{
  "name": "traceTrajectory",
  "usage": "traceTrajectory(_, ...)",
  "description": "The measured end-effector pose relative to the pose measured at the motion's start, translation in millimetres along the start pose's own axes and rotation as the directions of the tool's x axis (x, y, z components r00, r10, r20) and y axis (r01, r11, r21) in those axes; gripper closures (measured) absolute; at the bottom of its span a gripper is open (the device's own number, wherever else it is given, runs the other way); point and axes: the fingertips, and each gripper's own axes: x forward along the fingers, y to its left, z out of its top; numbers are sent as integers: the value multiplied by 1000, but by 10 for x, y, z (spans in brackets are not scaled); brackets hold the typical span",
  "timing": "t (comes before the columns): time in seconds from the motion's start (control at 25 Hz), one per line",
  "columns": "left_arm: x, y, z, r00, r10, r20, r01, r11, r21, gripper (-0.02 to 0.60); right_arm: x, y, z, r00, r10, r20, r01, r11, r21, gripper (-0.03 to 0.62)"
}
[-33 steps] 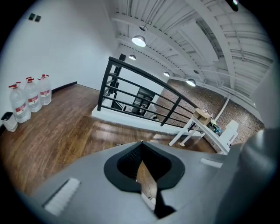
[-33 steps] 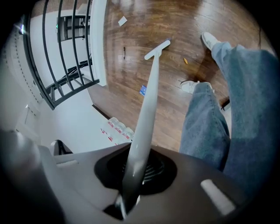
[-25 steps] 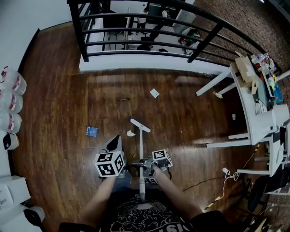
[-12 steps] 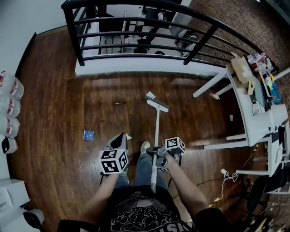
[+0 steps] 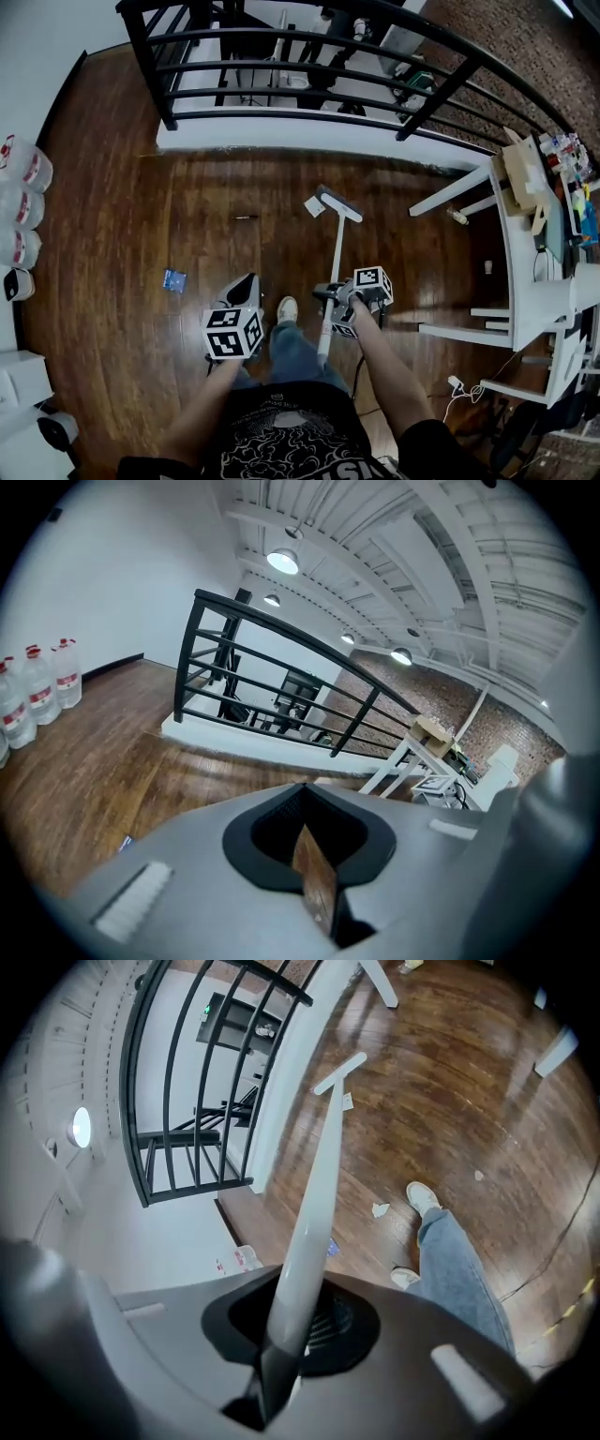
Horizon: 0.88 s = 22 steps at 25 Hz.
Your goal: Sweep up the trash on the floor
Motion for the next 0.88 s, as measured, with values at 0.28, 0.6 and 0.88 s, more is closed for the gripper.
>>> traceTrajectory(0.28,698,-273,213,999,43,-15,-43,999,-11,577,-44,60,992,999,-38,-28,38,999,0,569)
traceTrajectory(0.6,1065,-133,212,991,121,-55,-123,992,-22,577,270,-27,1696,989,-112,-95,114,993,16,572)
traceTrajectory(0.88,1047,195,116,977,194,-94,-199,979,-48,577,548,-248,1804,961,-223,-164,231,972,33,580)
